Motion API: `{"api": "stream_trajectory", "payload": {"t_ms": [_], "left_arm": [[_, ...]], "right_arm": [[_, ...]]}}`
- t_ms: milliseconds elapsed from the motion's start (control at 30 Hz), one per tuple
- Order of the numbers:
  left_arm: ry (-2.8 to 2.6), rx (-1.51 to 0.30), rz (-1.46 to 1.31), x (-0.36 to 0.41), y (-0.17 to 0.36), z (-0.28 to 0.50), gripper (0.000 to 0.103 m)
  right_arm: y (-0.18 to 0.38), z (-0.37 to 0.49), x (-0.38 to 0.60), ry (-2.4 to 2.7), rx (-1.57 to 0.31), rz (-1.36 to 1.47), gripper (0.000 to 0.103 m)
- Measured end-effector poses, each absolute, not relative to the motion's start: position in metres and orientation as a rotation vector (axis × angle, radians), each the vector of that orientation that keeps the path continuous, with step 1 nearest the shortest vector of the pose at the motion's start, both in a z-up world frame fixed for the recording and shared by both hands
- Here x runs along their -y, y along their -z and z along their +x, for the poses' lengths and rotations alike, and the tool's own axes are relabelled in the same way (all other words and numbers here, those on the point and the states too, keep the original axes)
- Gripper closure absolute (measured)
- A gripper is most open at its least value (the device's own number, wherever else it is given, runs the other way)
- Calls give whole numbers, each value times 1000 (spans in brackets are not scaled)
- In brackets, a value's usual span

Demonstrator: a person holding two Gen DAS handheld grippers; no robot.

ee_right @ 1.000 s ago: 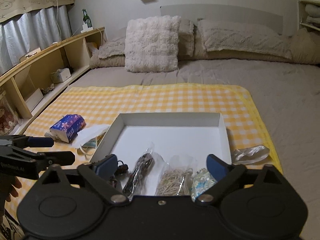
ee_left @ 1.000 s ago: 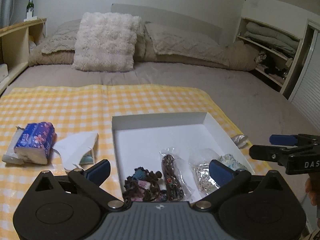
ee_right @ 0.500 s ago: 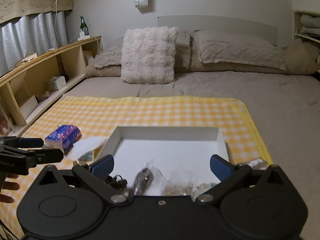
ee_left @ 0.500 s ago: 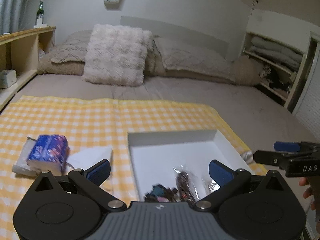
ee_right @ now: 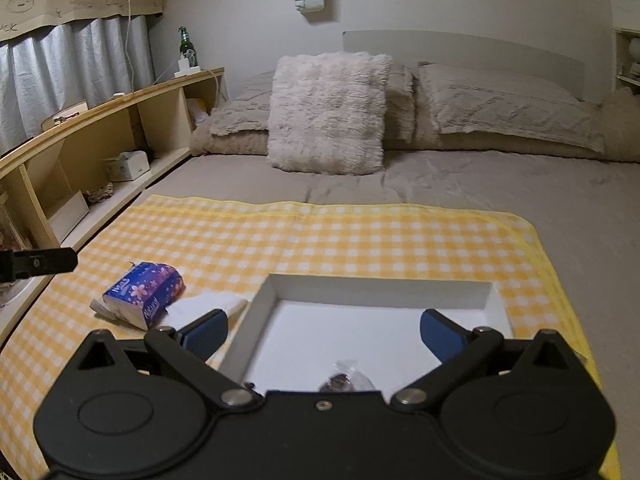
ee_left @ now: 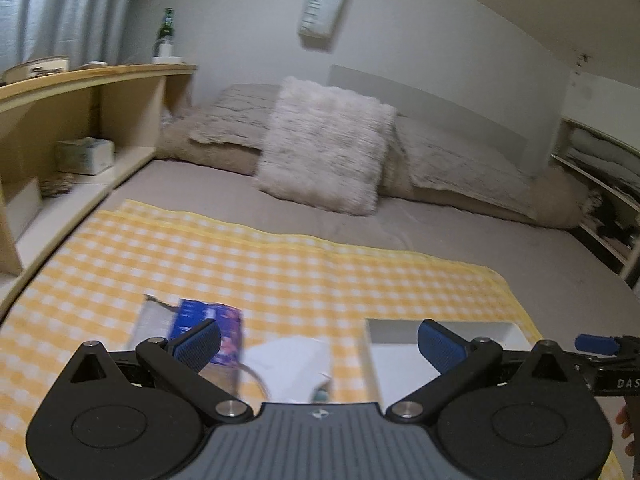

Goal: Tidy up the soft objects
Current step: 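Grasp the blue Natural tissue pack with the left tool while the right tool grasps the white mask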

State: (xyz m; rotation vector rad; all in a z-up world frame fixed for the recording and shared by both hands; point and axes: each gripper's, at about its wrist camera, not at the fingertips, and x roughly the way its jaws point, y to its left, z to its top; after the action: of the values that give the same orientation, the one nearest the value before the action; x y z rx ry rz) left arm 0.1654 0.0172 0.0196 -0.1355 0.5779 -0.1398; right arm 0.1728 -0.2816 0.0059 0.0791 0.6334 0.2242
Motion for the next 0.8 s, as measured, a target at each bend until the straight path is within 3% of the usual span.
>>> {"api": "stream_trajectory", "payload": {"t_ms": [433,800], "left_arm": [[20,-595,-136,-80,-16,195,0],[-34,-719,-58,-95,25,257,0]], "right_arm": [[-7,207,224,-211,-626,166,0],[15,245,170,-346,-605,61,0]]}}
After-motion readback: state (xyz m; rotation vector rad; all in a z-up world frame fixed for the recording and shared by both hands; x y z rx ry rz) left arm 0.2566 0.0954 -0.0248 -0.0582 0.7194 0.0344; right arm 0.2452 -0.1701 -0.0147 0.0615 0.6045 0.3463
